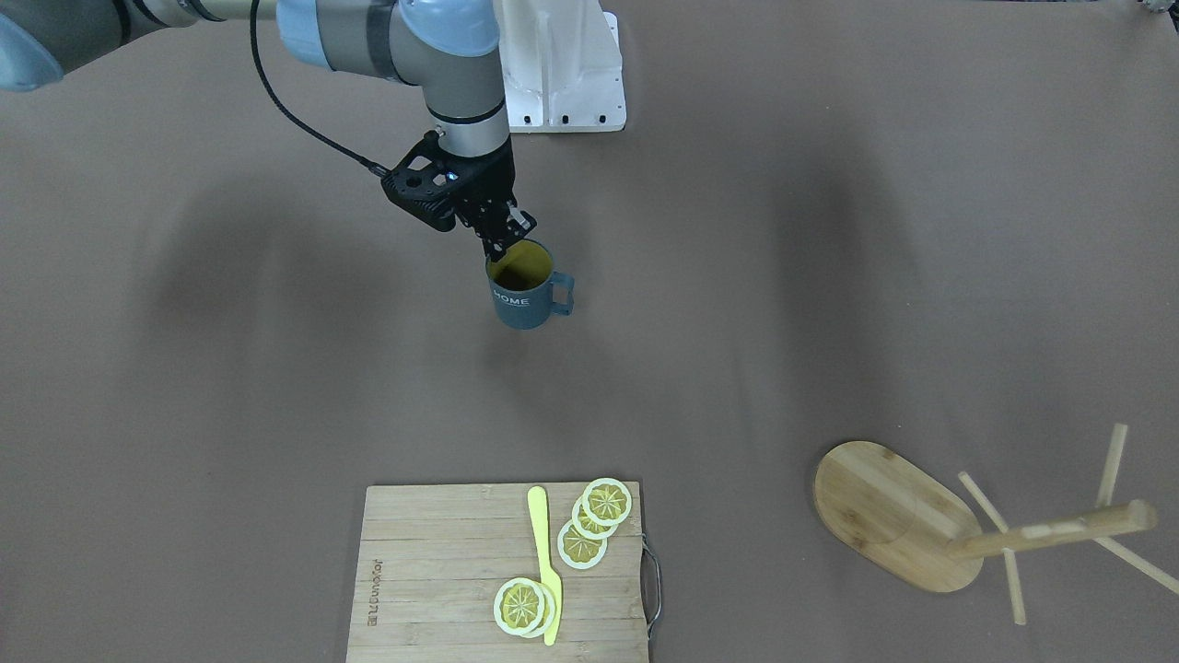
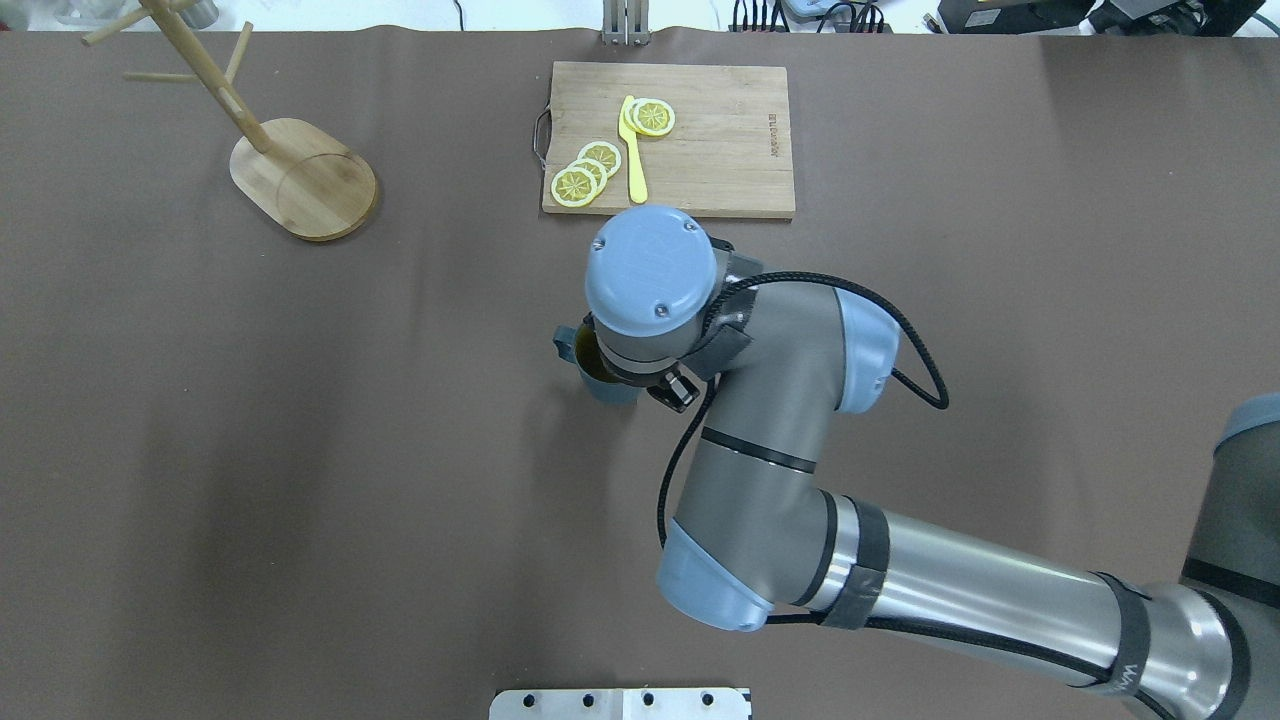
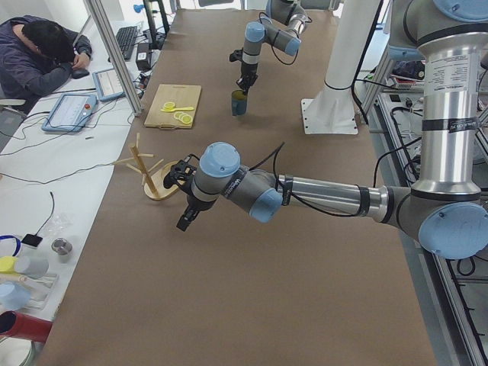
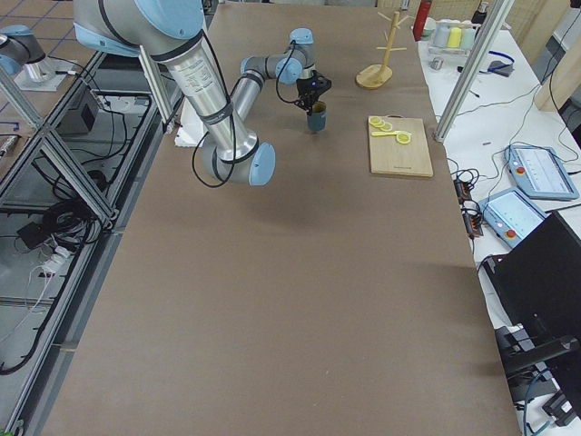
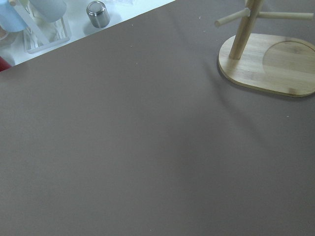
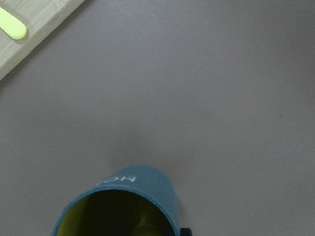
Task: Hang cup on storage rack
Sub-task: 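Grasp the teal mug with the right gripper and carry it toward the table center, then set the teal mug down upright, release, and withdraw the right gripper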
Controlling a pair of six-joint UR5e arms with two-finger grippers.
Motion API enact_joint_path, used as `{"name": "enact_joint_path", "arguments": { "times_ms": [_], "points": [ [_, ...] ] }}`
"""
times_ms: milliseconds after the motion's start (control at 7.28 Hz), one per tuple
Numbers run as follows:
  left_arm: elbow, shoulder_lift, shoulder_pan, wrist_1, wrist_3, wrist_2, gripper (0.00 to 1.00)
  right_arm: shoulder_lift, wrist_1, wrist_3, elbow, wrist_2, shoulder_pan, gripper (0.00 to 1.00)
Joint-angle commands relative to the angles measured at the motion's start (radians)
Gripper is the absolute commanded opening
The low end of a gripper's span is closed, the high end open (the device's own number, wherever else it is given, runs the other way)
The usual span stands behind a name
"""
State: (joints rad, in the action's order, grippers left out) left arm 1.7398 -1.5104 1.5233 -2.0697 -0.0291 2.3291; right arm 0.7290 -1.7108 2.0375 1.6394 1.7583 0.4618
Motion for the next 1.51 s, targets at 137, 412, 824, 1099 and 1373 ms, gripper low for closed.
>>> {"name": "enact_joint_path", "arguments": {
  "times_ms": [137, 412, 824, 1099, 1373],
  "points": [
    [0.001, -0.008, 0.0, -0.004, 0.0, -0.001, 0.99, -0.077, -0.003, 0.047, -0.101, -0.002, -0.009, 0.35],
    [0.001, -0.008, 0.0, -0.004, -0.002, -0.001, 0.99, -0.082, -0.003, 0.032, -0.096, 0.0, -0.012, 0.65],
    [0.015, -0.01, 0.0, -0.009, -0.026, 0.003, 0.99, -0.013, -0.078, -0.158, 0.035, 0.009, 0.056, 1.0],
    [0.012, -0.002, -0.035, -0.189, -0.051, 0.003, 0.99, 0.108, -0.058, -0.381, 0.105, 0.021, 0.137, 1.0],
    [0.017, -0.034, -0.141, -0.292, -0.119, 0.003, 0.99, 0.241, 0.059, -0.61, 0.105, 0.154, 0.268, 1.0]
  ]
}}
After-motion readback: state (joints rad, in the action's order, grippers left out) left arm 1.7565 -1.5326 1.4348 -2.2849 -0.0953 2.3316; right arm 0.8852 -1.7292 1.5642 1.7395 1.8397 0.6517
